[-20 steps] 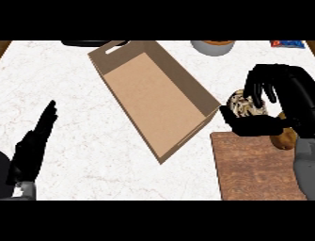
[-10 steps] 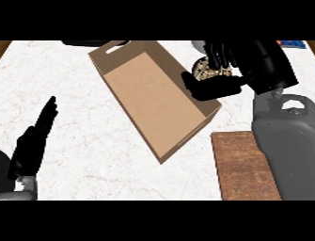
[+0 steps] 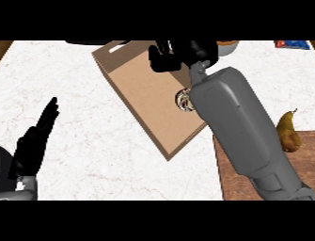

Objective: Pick the cupcake from the cutting board and place it in the cardboard box

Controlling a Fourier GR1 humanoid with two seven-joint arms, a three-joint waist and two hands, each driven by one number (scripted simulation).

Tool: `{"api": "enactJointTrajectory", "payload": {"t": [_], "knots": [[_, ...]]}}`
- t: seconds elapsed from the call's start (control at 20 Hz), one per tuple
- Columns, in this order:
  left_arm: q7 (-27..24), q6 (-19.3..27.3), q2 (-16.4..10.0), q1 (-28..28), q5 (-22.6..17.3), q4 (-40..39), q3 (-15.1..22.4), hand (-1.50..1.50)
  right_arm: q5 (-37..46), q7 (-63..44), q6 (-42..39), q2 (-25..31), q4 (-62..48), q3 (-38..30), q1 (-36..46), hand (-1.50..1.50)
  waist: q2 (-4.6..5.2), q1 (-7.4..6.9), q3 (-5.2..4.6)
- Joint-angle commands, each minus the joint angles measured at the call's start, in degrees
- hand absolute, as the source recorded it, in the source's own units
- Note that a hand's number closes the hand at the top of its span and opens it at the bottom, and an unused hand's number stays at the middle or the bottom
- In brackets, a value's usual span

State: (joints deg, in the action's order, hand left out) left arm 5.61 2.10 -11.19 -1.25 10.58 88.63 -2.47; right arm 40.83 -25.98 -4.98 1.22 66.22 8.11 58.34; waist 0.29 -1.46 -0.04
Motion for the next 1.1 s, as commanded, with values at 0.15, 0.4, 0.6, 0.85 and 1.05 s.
{"api": "enactJointTrajectory", "payload": {"t": [0.15, 0.4, 0.6, 0.85, 1.05], "knots": [[0.5, 0.2, 1.1, -0.1, 1.5, 1.2, 1.8, 0.00, -1.5, 4.6, 7.5, -1.2, -22.5, 2.0, 7.6, 1.50, 0.32, -1.00, 0.01], [0.4, 1.4, 2.7, -2.0, 3.0, -0.5, 3.0, 0.00, -9.8, 3.6, 15.4, -1.2, -31.2, 4.9, 9.2, -1.50, 0.50, -1.70, 0.01], [0.3, -0.3, 1.0, -1.7, 1.9, -0.4, 1.6, 0.00, -12.0, 10.5, 18.6, -1.2, -39.2, 3.4, 11.9, -1.50, 0.70, -1.90, 0.02], [-0.7, -1.4, 0.9, -0.6, 0.4, 0.6, 1.0, 0.00, -20.5, 12.2, 26.3, -1.2, -35.7, 3.3, 10.4, -1.50, 0.37, -2.10, 0.04], [1.5, 0.0, 1.8, -3.4, 1.7, -0.9, 1.4, 0.00, -24.4, 15.5, 35.9, -1.2, -35.1, -2.0, 11.5, -1.50, 0.67, -2.19, 0.07]]}}
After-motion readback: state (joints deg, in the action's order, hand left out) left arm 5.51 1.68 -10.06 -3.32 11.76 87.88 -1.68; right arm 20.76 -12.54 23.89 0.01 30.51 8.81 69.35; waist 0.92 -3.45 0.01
